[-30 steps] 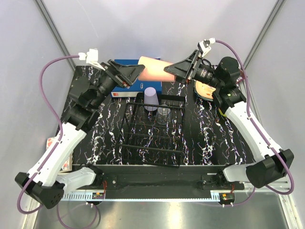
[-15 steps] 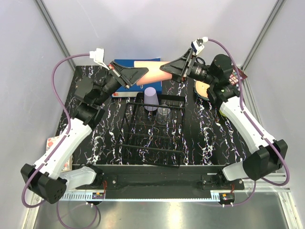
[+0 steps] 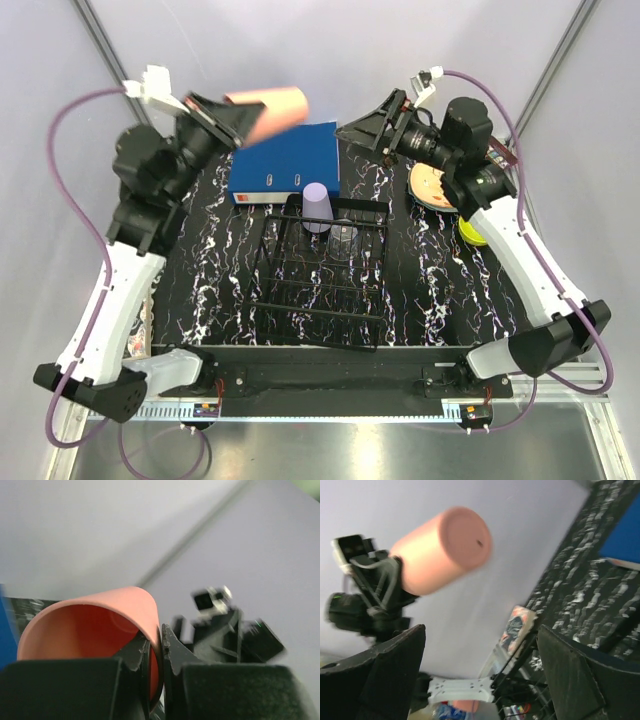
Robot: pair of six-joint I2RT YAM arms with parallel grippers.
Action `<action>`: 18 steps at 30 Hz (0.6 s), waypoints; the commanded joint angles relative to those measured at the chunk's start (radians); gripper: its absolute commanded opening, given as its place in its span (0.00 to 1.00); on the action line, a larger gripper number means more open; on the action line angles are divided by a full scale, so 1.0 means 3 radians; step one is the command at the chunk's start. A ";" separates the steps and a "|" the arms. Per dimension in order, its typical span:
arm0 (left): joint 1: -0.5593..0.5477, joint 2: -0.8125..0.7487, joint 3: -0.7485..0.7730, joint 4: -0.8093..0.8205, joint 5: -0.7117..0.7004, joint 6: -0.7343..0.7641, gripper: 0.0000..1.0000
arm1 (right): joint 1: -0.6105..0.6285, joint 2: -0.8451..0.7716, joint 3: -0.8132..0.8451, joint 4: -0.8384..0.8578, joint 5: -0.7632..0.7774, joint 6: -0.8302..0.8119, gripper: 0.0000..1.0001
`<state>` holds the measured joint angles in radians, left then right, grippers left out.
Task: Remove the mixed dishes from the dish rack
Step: Place the cup at the center of the board.
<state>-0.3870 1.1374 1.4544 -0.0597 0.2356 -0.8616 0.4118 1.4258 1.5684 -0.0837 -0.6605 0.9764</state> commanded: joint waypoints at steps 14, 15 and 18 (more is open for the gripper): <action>0.0390 0.1342 0.1135 -0.1596 -0.3909 0.1552 0.00 | 0.0013 -0.0370 0.0295 -0.1715 0.1598 -0.1066 1.00; 0.0420 0.1398 0.1084 -0.1591 -0.3920 0.1553 0.00 | 0.0013 -0.0457 0.0249 -0.1715 0.1669 -0.1122 1.00; 0.0579 0.1480 0.0874 -0.1662 -0.3777 0.1415 0.00 | 0.0013 -0.0595 0.0044 -0.1725 0.1777 -0.1183 1.00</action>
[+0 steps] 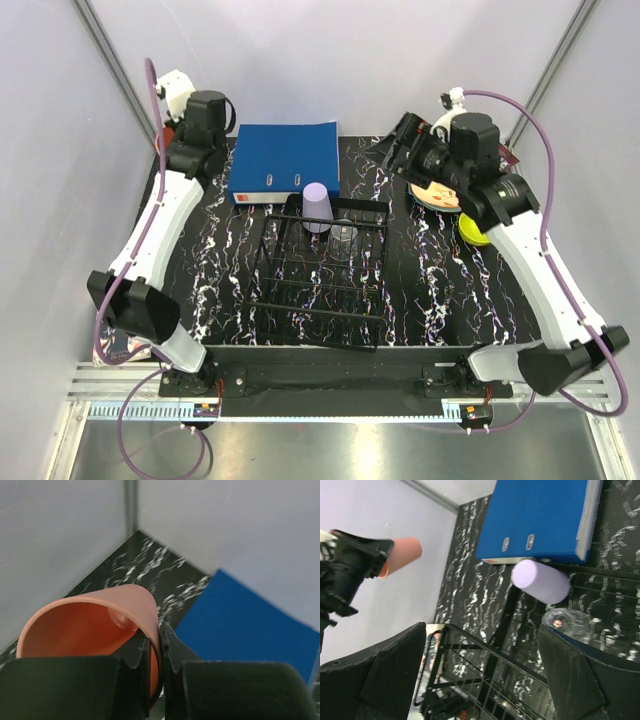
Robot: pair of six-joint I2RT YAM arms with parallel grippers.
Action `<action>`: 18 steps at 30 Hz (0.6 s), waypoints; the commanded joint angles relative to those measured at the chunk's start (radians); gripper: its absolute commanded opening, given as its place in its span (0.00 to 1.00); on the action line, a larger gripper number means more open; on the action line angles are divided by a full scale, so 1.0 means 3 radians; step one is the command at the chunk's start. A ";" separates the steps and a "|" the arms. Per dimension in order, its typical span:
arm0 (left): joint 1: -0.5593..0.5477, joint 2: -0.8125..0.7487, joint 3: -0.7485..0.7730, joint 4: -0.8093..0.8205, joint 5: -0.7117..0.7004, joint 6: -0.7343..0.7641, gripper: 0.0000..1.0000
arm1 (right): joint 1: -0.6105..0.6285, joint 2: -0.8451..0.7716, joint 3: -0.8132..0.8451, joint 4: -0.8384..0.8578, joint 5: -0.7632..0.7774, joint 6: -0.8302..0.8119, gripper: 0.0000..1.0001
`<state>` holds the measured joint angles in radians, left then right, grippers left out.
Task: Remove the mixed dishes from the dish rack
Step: Place the cup at the center of the board.
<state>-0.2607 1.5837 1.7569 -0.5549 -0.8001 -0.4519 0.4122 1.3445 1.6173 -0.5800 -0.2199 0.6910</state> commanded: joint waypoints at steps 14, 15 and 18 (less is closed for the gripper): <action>0.0547 0.0749 -0.0339 -0.0150 0.1087 -0.0406 0.00 | 0.0042 -0.0258 -0.0247 -0.0076 0.0452 -0.0396 1.00; 0.0552 0.0780 -0.0334 -0.0150 0.1158 -0.0447 0.00 | 0.0042 -0.0243 -0.0247 -0.0071 0.0457 -0.0391 1.00; 0.0583 0.0928 -0.0349 -0.0206 0.1215 -0.0534 0.00 | 0.0042 -0.0197 -0.0186 -0.0091 0.0467 -0.0406 1.00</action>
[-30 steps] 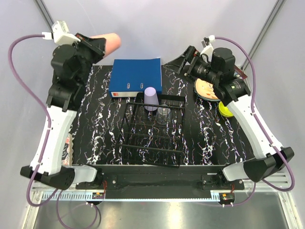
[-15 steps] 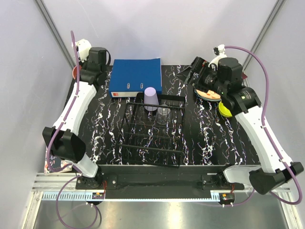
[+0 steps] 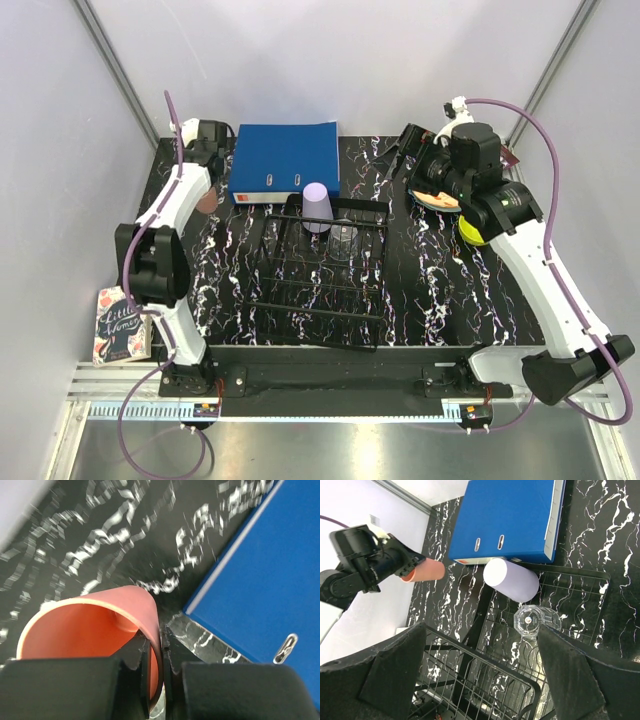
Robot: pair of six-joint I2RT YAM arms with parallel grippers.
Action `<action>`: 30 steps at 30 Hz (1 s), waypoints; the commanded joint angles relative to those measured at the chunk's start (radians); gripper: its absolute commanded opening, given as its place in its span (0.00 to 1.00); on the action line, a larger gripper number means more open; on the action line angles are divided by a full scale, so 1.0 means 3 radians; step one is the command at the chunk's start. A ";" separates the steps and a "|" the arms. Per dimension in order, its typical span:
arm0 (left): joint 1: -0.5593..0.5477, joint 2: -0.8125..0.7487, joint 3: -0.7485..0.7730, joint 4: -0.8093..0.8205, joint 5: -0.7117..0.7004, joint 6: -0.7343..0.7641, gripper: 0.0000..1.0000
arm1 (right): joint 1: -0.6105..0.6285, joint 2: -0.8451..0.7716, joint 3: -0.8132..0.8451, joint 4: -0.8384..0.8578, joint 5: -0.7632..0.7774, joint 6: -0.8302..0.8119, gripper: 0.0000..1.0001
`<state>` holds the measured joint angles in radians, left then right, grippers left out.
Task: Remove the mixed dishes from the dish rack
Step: Place the cup at the center of the board.
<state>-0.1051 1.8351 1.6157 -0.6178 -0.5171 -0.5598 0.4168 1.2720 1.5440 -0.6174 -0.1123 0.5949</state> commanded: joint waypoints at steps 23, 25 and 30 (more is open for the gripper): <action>0.0146 0.0346 0.0111 -0.0113 0.0287 -0.0307 0.52 | 0.0032 0.0484 0.0289 0.0018 0.0001 -0.0045 1.00; 0.0146 0.0316 0.0187 -0.0144 0.0251 -0.0368 0.62 | 0.0027 0.0500 0.0324 0.0013 -0.0004 -0.0045 1.00; 0.0141 0.0091 0.0636 -0.0277 0.0179 -0.0527 0.99 | 0.0027 0.0633 0.0442 0.0003 -0.0035 -0.0030 1.00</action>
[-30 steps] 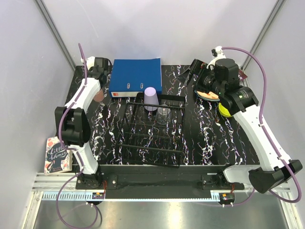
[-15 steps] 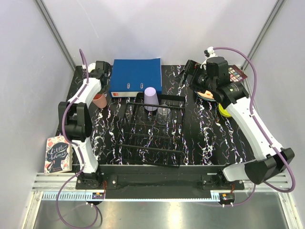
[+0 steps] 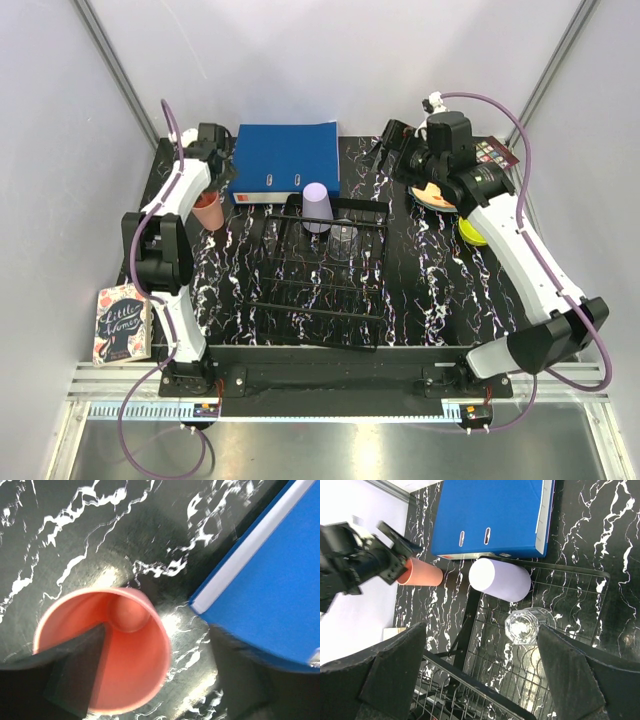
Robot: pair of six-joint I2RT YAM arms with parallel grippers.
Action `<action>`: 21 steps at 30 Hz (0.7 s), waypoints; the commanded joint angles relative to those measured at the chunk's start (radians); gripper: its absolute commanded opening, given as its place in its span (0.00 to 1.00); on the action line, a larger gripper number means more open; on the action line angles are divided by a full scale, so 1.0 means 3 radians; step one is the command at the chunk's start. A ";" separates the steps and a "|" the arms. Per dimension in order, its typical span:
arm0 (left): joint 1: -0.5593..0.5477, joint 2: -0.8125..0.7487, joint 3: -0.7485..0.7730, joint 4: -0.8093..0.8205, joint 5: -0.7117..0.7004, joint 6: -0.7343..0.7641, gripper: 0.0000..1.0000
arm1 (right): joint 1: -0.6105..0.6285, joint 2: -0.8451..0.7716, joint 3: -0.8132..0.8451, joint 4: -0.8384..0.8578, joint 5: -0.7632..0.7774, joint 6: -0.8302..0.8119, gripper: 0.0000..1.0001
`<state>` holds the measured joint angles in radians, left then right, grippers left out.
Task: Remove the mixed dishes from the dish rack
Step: Place the cup at the center of the board, then pick up the cup from the dish rack.
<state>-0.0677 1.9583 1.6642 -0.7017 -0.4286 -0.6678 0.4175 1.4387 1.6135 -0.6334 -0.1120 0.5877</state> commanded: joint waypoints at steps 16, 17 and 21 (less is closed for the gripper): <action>-0.0934 -0.1281 0.0533 -0.0049 0.0539 -0.0433 0.99 | 0.0127 0.1237 0.1166 -0.0261 -0.0461 -0.0659 0.98; -0.0991 -0.1413 0.0487 -0.0049 0.0509 -0.0408 0.99 | 0.0137 0.1344 0.1258 -0.0291 -0.0435 -0.0696 0.98; -0.1231 -0.1782 0.0277 -0.0059 0.0365 -0.0249 0.99 | 0.0193 0.1565 0.1397 -0.0404 -0.0358 -0.0859 0.98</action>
<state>-0.4103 1.5257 1.7893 -0.7189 -0.2977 -0.7853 0.4519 1.8755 1.9572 -0.7185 -0.2256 0.4156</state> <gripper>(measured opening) 0.985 0.983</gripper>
